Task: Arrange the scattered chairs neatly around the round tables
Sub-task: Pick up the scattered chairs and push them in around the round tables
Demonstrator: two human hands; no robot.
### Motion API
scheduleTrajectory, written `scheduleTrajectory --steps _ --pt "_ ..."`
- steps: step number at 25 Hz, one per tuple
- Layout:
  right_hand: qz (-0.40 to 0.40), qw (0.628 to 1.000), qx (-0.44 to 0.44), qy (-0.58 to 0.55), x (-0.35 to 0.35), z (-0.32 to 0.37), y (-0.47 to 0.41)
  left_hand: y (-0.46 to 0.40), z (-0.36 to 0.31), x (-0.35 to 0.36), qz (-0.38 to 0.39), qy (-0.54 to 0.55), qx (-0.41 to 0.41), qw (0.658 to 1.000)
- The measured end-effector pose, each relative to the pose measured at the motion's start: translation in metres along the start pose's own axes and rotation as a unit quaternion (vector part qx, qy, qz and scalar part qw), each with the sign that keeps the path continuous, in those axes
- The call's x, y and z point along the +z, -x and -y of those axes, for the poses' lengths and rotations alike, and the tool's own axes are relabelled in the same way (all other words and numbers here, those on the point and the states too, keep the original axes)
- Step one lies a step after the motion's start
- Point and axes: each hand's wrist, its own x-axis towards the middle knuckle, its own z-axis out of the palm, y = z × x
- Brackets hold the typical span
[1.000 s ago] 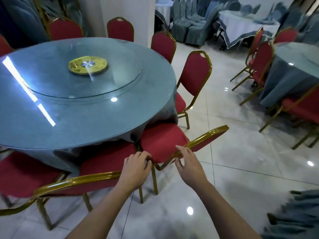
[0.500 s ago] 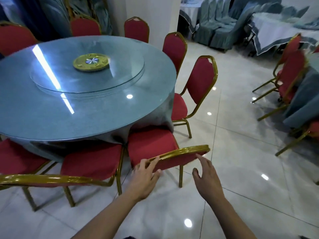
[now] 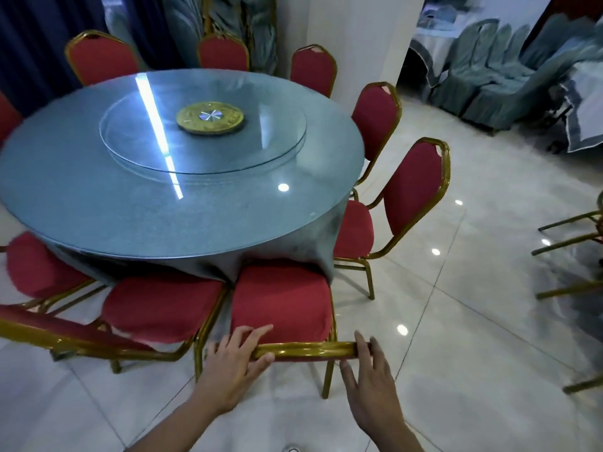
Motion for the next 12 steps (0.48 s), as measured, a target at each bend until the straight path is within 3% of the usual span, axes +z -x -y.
scheduleTrajectory --steps 4,12 --pt "0.041 0.998 -0.021 0.03 -0.016 -0.039 -0.022 0.01 -0.052 0.027 -0.026 -0.009 -0.021 0.999" --pt "0.056 0.994 -0.091 0.023 -0.07 -0.121 -0.069 0.026 -0.159 0.104 -0.091 -0.006 -0.156 0.983"
